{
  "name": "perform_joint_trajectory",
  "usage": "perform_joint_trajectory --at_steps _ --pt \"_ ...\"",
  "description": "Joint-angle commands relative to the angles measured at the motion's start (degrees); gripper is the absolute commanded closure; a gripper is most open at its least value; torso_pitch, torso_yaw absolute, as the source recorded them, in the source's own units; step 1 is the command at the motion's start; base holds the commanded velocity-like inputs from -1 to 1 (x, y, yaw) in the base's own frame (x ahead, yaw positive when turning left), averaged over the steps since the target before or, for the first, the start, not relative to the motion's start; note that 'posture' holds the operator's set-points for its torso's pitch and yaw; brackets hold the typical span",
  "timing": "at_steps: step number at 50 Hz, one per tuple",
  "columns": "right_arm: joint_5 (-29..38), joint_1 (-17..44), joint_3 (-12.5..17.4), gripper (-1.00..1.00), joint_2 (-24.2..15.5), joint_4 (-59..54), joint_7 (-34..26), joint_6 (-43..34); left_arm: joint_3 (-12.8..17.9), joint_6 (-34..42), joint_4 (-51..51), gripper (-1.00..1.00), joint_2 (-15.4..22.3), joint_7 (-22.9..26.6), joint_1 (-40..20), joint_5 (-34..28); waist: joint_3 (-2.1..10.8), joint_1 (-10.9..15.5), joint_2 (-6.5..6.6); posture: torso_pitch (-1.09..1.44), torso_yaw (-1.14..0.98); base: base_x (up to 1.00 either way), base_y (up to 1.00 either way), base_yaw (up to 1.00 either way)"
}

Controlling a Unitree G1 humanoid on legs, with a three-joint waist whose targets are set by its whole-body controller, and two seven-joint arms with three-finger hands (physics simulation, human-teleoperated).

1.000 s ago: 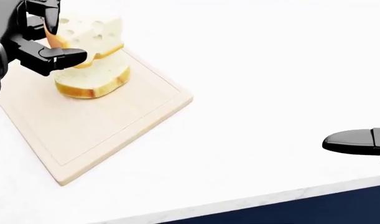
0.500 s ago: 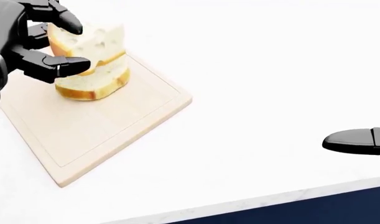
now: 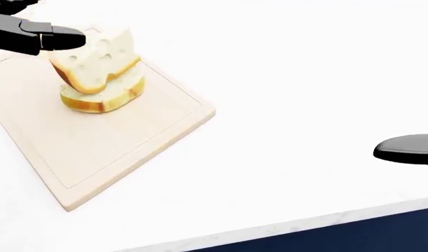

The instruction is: Pick up the wedge of cheese and place it on the slice of bread to prepare a simple cheese on bread dish.

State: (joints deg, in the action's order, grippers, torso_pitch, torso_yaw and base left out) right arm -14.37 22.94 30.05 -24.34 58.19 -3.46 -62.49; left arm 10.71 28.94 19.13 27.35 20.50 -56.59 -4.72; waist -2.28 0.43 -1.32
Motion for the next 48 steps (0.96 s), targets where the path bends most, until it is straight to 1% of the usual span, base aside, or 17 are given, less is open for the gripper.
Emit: perform_joint_trajectory --at_steps 1,4,8,9,15,19,23,25,26,28,30,31,32,36,41,45,48 --pt "-0.9 1.9 1.3 -1.0 -1.5 1.1 0.4 -0.2 1.2 1.8 -4.8 -0.59 1.6 0.0 -1.8 1.1 1.31 0.0 0.02 0.0 0.0 0.0 0.0 0.0" --pt "-2.4 3.1 2.2 -1.0 -2.8 1.3 0.9 -1.6 2.3 4.8 -8.9 -0.67 3.1 0.3 -1.2 2.5 1.14 0.0 0.09 0.0 0.0 0.0 0.0 0.0" --pt "-5.0 5.2 4.2 -1.0 -4.7 1.5 1.8 -4.0 3.5 7.3 -12.8 -0.91 5.2 0.1 -0.4 3.9 0.9 0.0 0.12 0.0 0.0 0.0 0.0 0.0" --pt "-5.8 5.8 4.8 -1.0 -5.2 1.6 2.1 -4.6 4.0 8.1 -13.6 -1.0 6.0 0.2 -0.4 4.4 0.82 0.0 0.13 0.0 0.0 0.0 0.0 0.0" --pt "-11.5 7.5 9.2 -1.0 -8.5 1.8 4.2 -7.2 6.3 11.9 -17.9 -1.0 9.9 0.0 0.3 7.5 0.45 0.1 0.13 0.0 0.0 0.0 0.0 0.0" --pt "-17.0 8.7 13.8 -1.0 -11.7 1.1 6.3 -8.5 7.7 14.4 -20.8 -1.0 12.6 -0.5 0.6 9.9 0.21 0.2 0.07 0.0 0.0 0.0 0.0 0.0" --pt "-23.9 8.4 18.6 -1.0 -15.3 -0.2 10.2 -8.2 9.2 16.5 -22.6 -1.0 15.7 -1.0 0.5 12.2 -0.12 0.3 -0.05 0.0 0.0 0.0 0.0 0.0" --pt "-28.1 7.4 20.3 -1.0 -17.0 -0.9 13.1 -7.2 9.8 17.5 -23.6 -1.0 17.1 -1.4 0.7 13.5 -0.26 0.3 -0.11 0.0 0.0 0.0 0.0 0.0" --pt "-30.4 6.8 21.7 -1.0 -18.2 -1.4 14.8 -6.4 10.5 18.2 -24.3 -1.0 18.0 -1.5 0.8 14.3 -0.36 0.3 -0.14 0.0 0.0 0.0 0.0 0.0" --pt "-35.0 5.2 23.6 -1.0 -20.2 -2.5 18.9 -4.1 11.3 18.9 -24.5 -1.0 19.4 -2.2 0.6 15.8 -0.51 0.3 -0.19 0.0 0.0 0.0 0.0 0.0" --pt "-40.0 3.0 25.1 -1.0 -22.5 -3.9 23.5 -1.0 11.9 19.1 -24.5 -1.0 21.0 -3.1 0.5 17.4 -0.63 0.4 -0.22 0.0 0.0 0.0 0.0 0.0" --pt "-42.5 1.9 26.3 -1.0 -24.2 -4.6 25.5 0.9 12.8 19.4 -24.7 -1.0 22.0 -3.7 0.4 18.4 -0.7 0.4 -0.25 0.0 0.0 0.0 0.0 0.0" --pt "-44.5 0.4 26.8 -1.0 -25.5 -5.2 27.4 2.8 12.8 19.3 -24.7 -1.0 22.6 -4.2 0.7 19.3 -0.75 0.4 -0.27 0.0 0.0 0.0 0.0 0.0" --pt "-50.1 -5.0 30.8 -1.0 -30.0 -7.7 34.1 10.6 14.5 19.4 -25.1 -1.0 25.3 -6.7 2.2 22.7 -1.03 0.4 -0.28 0.0 0.0 0.0 0.0 0.0" --pt "-53.0 -10.5 35.0 -1.0 -31.7 -8.8 37.7 15.3 17.3 19.5 -28.3 -1.0 27.2 -8.9 8.2 27.3 -1.26 0.4 -0.24 0.0 0.0 0.0 0.0 0.0" --pt "-53.9 -14.1 40.8 -1.0 -31.5 -9.9 38.3 16.6 21.7 18.8 -30.3 -1.0 28.7 -10.4 14.4 30.9 -1.33 0.3 -0.17 0.0 0.0 0.0 0.0 0.0" --pt "-54.5 -16.2 45.6 -1.0 -31.6 -11.2 38.6 17.3 26.8 18.5 -32.2 -1.0 30.2 -11.4 20.2 34.1 -1.49 0.2 -0.03 0.0 0.0 0.0 0.0 0.0"
